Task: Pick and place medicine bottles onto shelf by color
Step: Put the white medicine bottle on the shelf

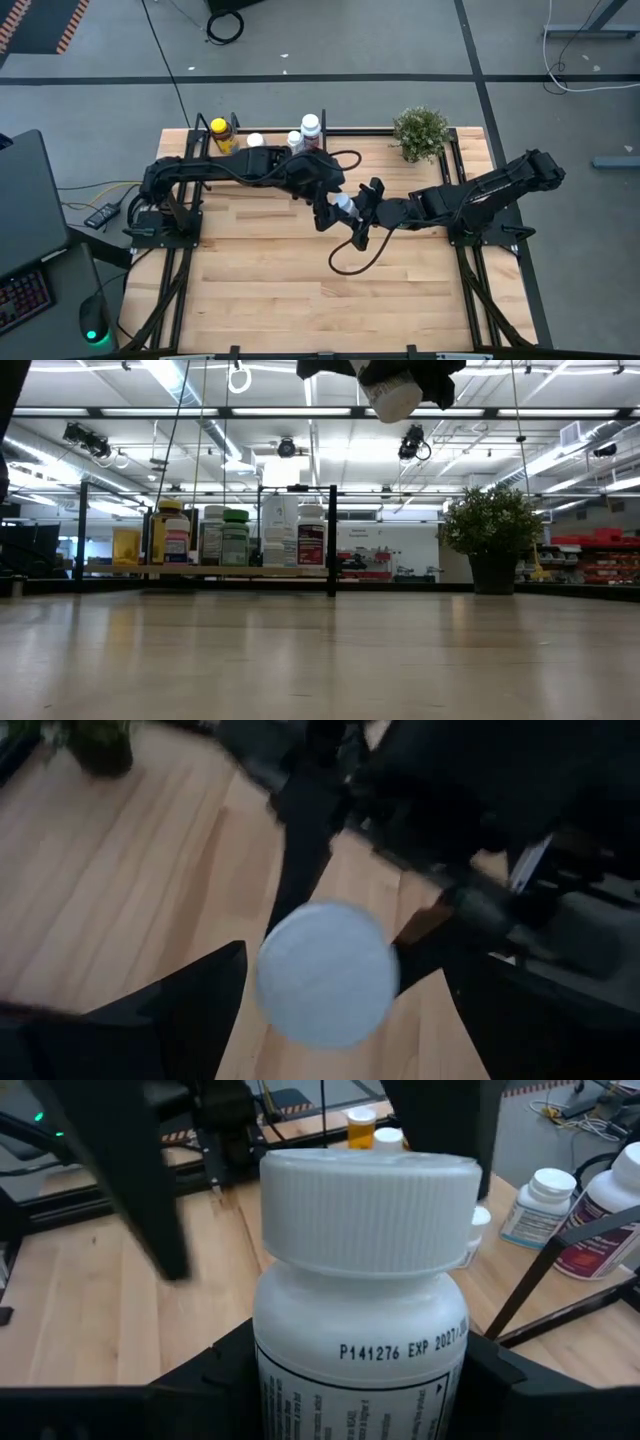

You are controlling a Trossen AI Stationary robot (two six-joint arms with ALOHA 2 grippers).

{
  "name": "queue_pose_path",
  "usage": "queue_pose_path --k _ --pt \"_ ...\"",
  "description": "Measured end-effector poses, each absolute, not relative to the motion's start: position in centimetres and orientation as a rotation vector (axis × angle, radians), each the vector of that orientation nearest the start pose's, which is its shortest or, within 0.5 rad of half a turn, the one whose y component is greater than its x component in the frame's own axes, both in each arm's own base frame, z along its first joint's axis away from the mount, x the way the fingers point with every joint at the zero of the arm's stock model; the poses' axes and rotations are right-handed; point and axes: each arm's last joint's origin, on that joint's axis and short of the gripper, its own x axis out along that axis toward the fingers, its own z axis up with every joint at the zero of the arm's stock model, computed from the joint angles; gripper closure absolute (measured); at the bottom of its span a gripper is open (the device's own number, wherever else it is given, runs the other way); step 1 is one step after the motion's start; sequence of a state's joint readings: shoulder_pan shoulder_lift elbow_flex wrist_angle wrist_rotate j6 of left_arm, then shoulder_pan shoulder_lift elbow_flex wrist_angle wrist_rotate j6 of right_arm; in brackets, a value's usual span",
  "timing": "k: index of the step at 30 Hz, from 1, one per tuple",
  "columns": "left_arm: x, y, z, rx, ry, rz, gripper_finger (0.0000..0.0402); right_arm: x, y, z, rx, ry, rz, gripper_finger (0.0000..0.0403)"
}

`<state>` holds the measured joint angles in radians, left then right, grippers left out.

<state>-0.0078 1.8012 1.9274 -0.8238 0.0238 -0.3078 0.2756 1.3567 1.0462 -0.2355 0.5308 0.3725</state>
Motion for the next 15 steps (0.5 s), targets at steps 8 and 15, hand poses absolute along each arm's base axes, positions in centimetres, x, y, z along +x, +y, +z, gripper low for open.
queue_pose_path --k 8,15 --pt "40.3 -0.8 37.5 -0.318 0.715 0.08 0.0056 28.7 6.9 29.7 0.153 0.438 -0.326 0.0186" --pt "40.3 -0.8 37.4 -0.317 0.723 0.081 0.0056 28.5 7.2 29.5 0.158 0.448 -0.338 0.0186"
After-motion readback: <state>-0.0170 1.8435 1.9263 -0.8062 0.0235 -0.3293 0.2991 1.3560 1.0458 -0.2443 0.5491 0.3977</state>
